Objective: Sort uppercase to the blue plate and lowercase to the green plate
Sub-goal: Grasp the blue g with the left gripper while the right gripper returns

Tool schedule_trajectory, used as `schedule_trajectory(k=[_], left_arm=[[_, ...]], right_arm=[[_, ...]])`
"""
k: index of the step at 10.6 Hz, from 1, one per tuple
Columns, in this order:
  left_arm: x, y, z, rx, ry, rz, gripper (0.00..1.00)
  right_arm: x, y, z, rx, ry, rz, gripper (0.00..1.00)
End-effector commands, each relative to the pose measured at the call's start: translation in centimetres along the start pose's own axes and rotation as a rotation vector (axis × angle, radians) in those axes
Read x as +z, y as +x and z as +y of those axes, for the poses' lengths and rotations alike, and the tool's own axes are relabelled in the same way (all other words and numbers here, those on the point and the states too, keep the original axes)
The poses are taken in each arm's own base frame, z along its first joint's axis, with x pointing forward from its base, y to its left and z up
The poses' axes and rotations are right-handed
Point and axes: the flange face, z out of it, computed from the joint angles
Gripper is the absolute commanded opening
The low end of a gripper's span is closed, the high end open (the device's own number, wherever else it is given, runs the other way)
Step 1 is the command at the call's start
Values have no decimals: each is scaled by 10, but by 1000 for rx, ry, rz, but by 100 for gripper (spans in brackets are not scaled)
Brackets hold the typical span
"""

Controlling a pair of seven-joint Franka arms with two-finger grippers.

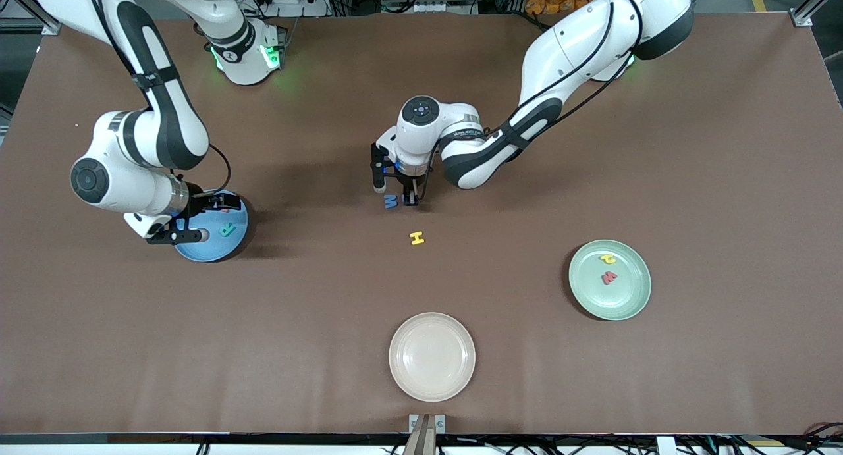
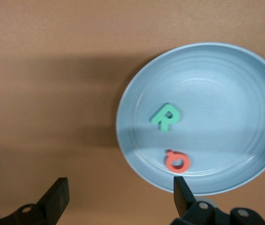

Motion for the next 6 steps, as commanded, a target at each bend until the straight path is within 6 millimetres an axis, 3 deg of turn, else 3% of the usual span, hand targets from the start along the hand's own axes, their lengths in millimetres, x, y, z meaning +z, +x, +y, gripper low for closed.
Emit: schedule_trajectory(k=[1,4,6], left_arm=[[5,-11,-10,-36,-4,-23,0],[-35,-46,-67,-136,3,-136,0],[-71,-86,-117,-250,-11,-197,0]], right_arm=[[-3,-8,-45,65,12,32,98],[13,-11,-125,137,13,123,98],[39,-13,-165,82,8,175,98]])
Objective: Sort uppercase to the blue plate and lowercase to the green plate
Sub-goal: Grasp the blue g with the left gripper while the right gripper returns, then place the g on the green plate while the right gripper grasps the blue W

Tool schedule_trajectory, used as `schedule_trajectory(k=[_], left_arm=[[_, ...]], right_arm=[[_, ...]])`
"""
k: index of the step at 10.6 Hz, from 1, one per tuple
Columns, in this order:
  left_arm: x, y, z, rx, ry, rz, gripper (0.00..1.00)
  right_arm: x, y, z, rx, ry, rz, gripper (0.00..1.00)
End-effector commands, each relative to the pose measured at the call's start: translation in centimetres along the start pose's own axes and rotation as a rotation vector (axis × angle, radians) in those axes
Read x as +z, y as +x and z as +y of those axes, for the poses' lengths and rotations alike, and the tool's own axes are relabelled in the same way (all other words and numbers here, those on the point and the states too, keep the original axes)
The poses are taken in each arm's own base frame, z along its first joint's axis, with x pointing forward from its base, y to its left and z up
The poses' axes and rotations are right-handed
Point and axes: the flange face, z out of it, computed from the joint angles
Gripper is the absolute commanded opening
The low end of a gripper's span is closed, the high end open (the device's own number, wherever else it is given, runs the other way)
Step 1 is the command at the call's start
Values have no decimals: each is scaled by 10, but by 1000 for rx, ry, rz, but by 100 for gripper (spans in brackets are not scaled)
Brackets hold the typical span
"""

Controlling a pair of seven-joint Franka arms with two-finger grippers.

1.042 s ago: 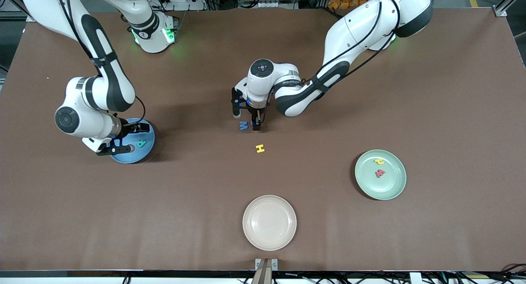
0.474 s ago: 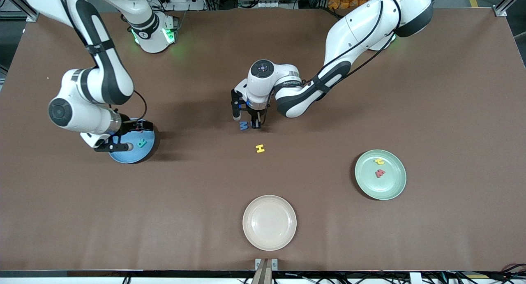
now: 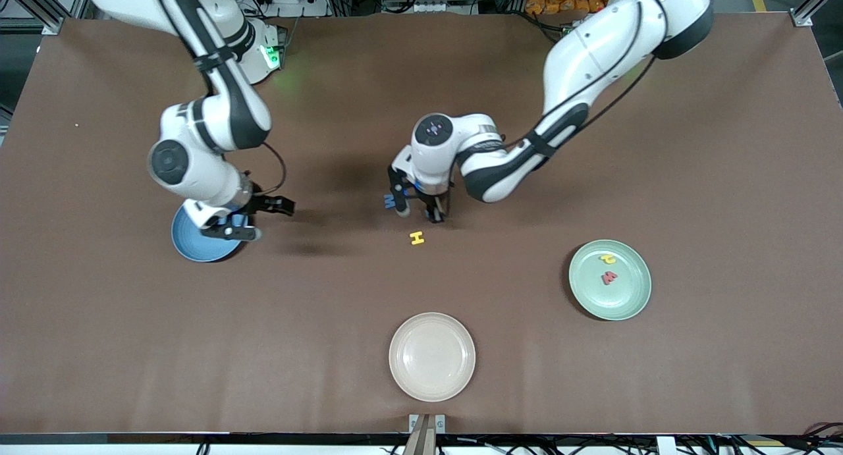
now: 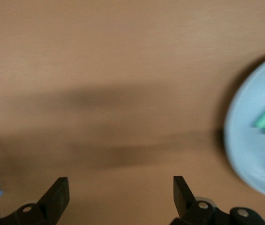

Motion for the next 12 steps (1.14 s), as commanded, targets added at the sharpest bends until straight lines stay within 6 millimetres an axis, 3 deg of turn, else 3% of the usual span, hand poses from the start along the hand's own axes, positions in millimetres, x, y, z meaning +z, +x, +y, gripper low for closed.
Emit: schedule_trajectory(k=[1,3,4,6,8,9,11,12], left_arm=[[-44,-43,-53,-103,-20,-96,0],[-63,-90,-114,-194,-71,-132,0],[-66,-122,-149,-233,-108,-118,0],[-82,-171,-194,-286,-89,-144,0],[-72,-235,-240,-310,-65,-205,0],[-60,-271,-259,-353,-65,-242,0],[-36,-314,-276,-456,-117,-267,0],[-28,-325,-281,-507,-154,-248,0]], right_arm=[[33,-14,-41,4,8,48,98],[79,-33,-90,-114,-10,110,97],[97,-40,-102,-109,3,140,97],[114,-63,-148,-154,25,140,94],[117,-72,-186,-86,47,145,94],[122,-77,-196,-94,48,142,94],[133,-83,-206,-122,42,137,94],[139,-86,-207,-152,27,137,92]])
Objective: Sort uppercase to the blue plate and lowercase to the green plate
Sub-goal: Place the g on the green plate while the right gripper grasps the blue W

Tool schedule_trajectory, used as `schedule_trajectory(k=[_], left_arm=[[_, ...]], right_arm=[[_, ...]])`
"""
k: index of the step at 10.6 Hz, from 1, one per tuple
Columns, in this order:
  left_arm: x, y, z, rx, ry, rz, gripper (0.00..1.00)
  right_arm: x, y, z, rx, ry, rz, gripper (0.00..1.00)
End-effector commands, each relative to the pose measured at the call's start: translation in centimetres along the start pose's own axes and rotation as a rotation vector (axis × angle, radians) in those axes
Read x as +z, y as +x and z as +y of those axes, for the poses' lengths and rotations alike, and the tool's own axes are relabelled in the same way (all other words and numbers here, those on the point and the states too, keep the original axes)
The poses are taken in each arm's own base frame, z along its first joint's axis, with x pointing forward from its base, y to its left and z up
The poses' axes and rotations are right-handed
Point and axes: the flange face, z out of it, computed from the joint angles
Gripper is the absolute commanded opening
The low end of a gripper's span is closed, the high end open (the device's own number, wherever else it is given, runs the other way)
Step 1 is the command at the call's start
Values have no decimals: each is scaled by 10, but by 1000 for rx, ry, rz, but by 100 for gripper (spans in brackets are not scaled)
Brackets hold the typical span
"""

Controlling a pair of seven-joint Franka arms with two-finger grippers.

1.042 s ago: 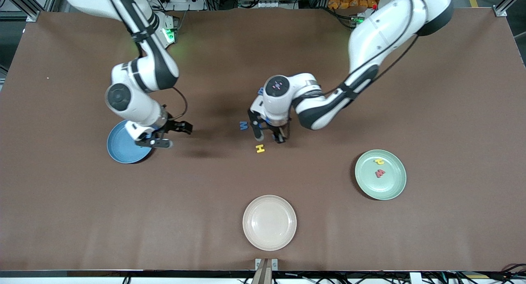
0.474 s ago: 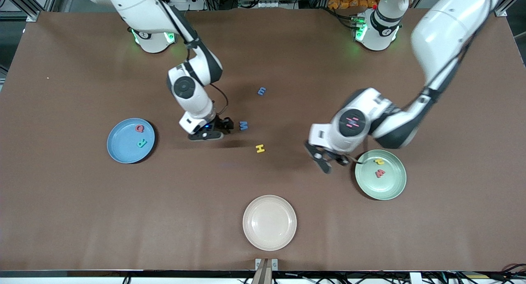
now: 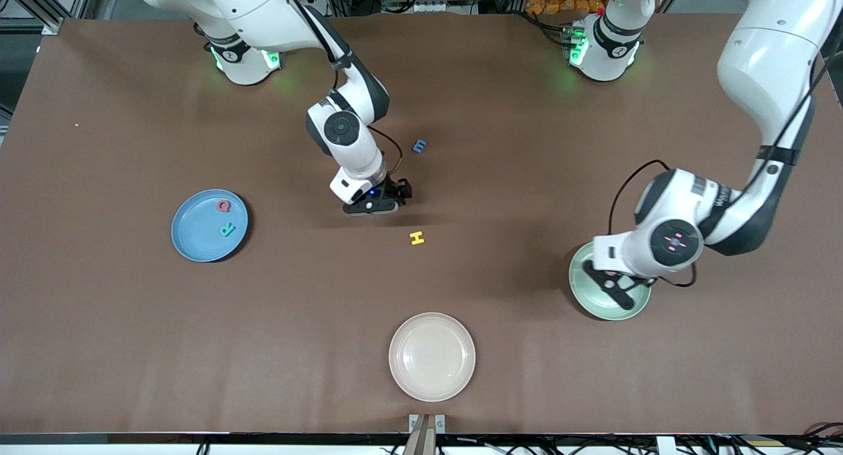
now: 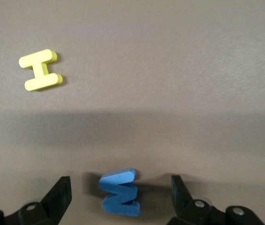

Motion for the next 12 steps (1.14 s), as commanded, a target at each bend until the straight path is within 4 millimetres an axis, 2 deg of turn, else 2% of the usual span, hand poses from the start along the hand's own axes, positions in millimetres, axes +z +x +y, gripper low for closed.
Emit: schedule_trajectory(k=[1,2,3,4,5,6,7,8,10,12], left_arm=[[11,-10,-8,-66,-84,21,0],[16,-10,-9,-78,-97,20,1],[17,-12,-10,-84,-97,16,21],[15,-12,-12,-85,-93,19,27],[10,-9,-10,-85,-85,22,27],[10,-9,-8,-86,-85,22,46],[8,-10,-10,-85,-82,24,99],[1,-10,-9,-95,-77,25,100],[-17,-2,7,-96,-70,21,100],[-42,12,46,-121,-77,18,100]], right_arm=[[17,-3,-6,-85,-45,12,85],[18,-4,-6,-99,-55,13,78],[17,-3,-7,-98,-53,13,76],[16,-1,-8,-98,-52,16,72],[16,-2,-8,-99,-56,10,67],[15,-2,-9,-102,-59,6,61],[13,0,-9,-105,-61,4,54],[13,-1,-8,-103,-68,-4,53],[13,0,-7,-102,-70,-5,41],[13,0,-7,-102,-71,-6,34]])
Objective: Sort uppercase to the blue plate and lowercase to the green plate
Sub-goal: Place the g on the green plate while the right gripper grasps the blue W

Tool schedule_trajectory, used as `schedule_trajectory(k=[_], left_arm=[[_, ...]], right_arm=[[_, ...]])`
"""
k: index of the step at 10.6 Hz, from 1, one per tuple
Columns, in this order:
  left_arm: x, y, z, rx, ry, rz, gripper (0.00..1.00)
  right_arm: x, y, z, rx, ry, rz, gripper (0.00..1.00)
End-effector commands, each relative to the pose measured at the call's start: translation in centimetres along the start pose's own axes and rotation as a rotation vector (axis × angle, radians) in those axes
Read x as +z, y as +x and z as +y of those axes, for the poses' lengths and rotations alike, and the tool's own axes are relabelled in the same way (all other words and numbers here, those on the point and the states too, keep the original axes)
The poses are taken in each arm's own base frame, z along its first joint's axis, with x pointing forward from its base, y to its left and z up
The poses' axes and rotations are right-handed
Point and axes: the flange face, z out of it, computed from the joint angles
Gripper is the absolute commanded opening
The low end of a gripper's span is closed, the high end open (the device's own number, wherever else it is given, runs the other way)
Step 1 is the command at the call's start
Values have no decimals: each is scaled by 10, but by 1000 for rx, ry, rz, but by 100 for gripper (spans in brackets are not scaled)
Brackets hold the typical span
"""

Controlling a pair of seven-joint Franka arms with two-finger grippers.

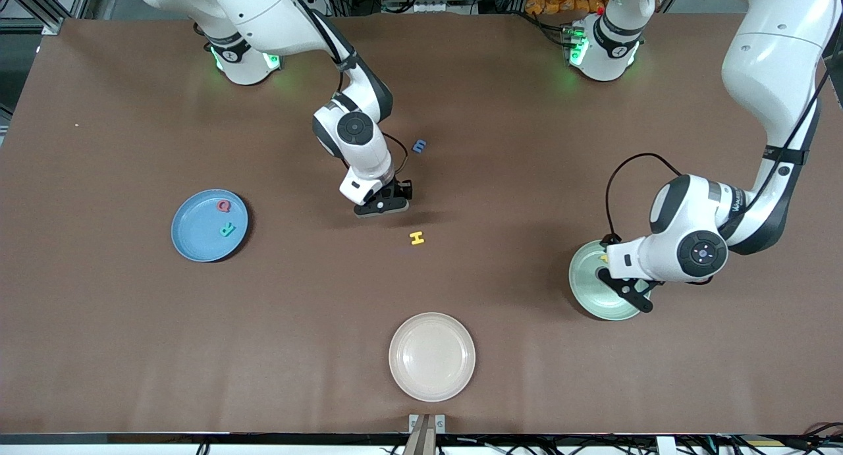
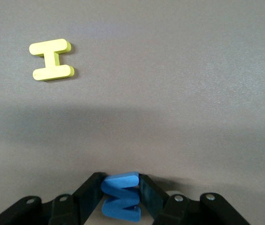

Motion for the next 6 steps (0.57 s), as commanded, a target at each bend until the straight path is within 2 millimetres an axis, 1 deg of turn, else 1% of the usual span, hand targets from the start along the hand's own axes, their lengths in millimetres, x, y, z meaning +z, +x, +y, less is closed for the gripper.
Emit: schedule_trajectory(k=[1,2,3,4,6], left_arm=[[-30,10,65,-68,-15,-41,100],[-38,19,96,-103,-22,-33,100],[-43,24,123,-120,-22,-29,100],[-49,29,145,-127,-30,-20,100],[-49,32,193,-148,-42,-27,100]], right_arm=[[11,0,6,0,-26,-12,30],[10,0,6,0,-25,-11,27],[10,0,6,0,-25,-11,27],[10,1,7,3,-29,-16,27],[1,8,11,1,-49,-35,27]])
